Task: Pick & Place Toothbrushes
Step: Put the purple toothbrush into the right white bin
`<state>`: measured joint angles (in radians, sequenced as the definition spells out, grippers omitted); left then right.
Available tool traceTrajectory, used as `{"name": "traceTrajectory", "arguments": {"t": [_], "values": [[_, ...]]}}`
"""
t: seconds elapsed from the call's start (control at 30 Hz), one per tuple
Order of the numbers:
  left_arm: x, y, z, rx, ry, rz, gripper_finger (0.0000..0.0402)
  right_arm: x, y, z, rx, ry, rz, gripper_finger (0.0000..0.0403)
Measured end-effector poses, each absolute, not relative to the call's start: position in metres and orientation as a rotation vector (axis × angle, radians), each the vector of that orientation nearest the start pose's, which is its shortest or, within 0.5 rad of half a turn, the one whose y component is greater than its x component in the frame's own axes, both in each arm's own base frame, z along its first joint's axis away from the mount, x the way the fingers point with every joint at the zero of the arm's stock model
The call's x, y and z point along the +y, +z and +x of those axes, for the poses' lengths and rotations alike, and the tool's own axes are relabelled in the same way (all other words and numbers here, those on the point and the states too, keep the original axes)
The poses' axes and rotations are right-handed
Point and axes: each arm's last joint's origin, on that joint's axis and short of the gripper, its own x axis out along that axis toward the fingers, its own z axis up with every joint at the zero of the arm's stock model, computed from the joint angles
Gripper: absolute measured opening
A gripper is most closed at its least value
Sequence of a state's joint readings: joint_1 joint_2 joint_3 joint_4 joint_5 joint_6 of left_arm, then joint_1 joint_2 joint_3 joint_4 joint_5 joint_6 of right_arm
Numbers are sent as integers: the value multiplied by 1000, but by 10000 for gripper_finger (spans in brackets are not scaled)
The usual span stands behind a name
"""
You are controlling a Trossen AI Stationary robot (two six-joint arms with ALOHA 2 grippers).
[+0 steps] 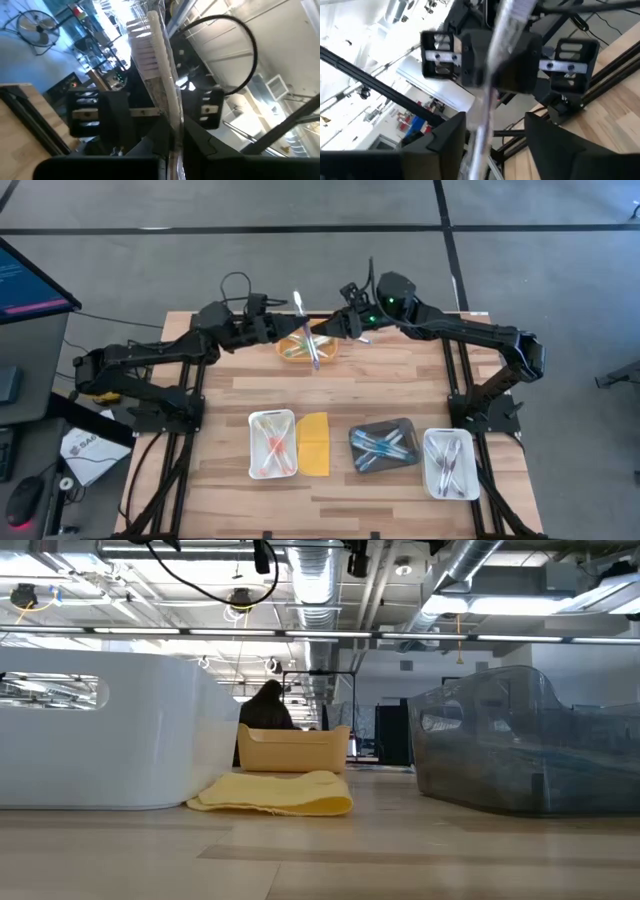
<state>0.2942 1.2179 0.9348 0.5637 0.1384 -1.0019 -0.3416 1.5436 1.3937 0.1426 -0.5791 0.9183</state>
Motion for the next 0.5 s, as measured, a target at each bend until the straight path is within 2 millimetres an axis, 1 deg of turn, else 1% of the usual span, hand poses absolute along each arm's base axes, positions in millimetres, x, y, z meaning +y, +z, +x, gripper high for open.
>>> {"name": "traceTrajectory", "arguments": {"t": [0.2, 0.37, 0.5], "values": [[76, 366, 263, -321, 10, -933, 14, -104, 393, 341, 94, 254, 924, 231], [76, 366, 263, -323, 16, -934, 14, -104, 393, 341, 94, 251, 924, 234], [77, 361, 268, -303, 32, -941, 14, -106, 385, 348, 95, 211, 931, 229]]}}
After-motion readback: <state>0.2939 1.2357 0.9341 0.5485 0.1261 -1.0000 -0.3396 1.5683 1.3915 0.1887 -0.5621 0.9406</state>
